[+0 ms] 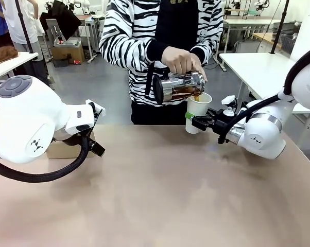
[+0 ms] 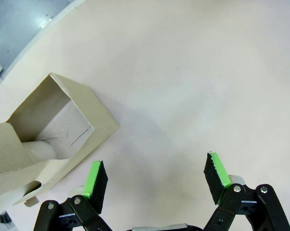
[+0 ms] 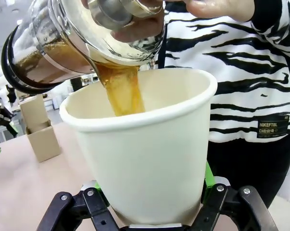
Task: Pour a drink into a cup and package it in a carrier.
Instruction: When a person places the Paper Cup Lid on the 600 ml Paper Cup , lift the 600 ml Paper Cup.
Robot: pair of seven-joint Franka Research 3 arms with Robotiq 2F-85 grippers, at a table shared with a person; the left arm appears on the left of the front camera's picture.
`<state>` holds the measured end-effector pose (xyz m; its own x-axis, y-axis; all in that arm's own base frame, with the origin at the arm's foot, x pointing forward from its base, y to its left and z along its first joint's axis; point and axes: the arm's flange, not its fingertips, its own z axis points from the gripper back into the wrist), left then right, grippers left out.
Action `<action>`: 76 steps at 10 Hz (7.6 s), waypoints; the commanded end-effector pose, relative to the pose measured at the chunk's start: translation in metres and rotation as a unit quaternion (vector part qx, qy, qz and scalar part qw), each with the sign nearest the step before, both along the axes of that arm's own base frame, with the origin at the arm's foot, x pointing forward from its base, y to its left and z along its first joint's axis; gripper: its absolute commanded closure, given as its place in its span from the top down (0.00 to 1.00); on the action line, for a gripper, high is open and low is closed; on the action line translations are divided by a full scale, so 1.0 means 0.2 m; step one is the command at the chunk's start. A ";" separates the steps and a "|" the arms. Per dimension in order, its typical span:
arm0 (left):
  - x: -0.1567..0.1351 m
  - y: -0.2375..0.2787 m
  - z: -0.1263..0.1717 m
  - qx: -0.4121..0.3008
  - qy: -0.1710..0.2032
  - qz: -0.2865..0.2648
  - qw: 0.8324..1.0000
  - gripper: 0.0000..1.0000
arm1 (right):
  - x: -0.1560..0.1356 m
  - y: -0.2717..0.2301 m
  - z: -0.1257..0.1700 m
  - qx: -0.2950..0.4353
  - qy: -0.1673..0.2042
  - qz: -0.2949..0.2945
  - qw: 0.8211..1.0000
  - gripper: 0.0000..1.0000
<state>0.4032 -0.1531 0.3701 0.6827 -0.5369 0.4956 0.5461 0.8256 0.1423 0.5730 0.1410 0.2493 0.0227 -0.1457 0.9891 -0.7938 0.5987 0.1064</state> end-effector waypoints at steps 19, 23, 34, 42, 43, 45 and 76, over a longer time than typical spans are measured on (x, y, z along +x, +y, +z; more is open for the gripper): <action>0.00 0.00 0.00 -0.002 0.000 0.000 1.000 1.00 | -0.02 0.00 0.01 0.000 0.000 -0.002 1.000 0.80; 0.00 0.00 0.00 -0.002 0.000 0.000 1.000 1.00 | -0.02 0.00 0.01 0.000 0.000 -0.002 1.000 0.80; 0.00 0.00 0.00 -0.002 0.000 0.000 1.000 1.00 | -0.02 0.00 0.01 0.000 0.000 -0.002 1.000 0.80; 0.00 0.00 0.00 -0.002 0.000 0.000 1.000 1.00 | -0.02 0.00 0.01 0.000 0.000 -0.002 1.000 0.80; 0.00 0.00 0.00 -0.002 0.000 0.000 1.000 1.00 | -0.02 0.00 0.01 0.000 0.000 -0.002 1.000 0.80; 0.00 0.00 0.00 -0.002 0.000 0.000 1.000 1.00 | -0.02 0.00 0.01 0.000 0.000 -0.002 1.000 0.80; 0.00 0.00 0.00 -0.002 0.000 0.000 1.000 1.00 | -0.02 0.00 0.01 0.000 0.000 -0.002 1.000 0.80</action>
